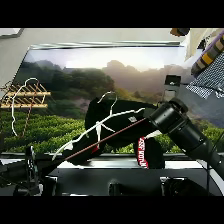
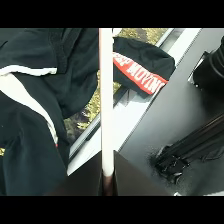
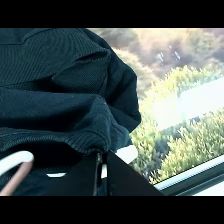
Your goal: Fold the clothes and pants, and hang the long-sleeved shirts on hangers.
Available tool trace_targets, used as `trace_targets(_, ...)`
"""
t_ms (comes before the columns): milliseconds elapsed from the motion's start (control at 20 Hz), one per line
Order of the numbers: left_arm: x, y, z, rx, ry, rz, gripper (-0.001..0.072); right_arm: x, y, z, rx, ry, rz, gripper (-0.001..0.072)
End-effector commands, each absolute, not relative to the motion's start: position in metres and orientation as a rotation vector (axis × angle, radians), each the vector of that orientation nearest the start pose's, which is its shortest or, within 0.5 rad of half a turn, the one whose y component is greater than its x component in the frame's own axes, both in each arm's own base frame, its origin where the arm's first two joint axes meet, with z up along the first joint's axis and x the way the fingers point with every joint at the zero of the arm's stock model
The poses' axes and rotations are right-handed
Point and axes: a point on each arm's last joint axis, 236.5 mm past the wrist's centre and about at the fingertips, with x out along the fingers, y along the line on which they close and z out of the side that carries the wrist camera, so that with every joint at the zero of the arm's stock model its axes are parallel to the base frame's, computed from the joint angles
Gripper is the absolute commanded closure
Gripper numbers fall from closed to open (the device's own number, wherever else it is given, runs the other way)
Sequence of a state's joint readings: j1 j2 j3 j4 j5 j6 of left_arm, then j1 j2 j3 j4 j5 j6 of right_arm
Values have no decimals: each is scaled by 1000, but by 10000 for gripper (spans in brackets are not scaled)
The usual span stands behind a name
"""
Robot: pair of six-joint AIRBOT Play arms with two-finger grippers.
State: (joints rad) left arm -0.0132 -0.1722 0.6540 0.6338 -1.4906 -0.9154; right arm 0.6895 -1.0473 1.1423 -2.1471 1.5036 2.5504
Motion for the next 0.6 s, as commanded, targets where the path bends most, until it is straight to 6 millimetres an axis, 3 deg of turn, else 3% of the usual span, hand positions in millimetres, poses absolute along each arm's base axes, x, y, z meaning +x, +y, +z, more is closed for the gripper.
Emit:
trace_targets(0, 106, -192, 163, 27, 619, -1068, 671, 303, 82, 98, 8, 1019, -417, 663)
trace_targets(350, 108, -192, 152, 6, 654, -1070, 673, 301, 85, 102, 27, 1022, -399, 663)
trace_targets(550, 113, -192, 148, 12, 667, -1078, 672, 309, 93, 113, 38, 992, -353, 663)
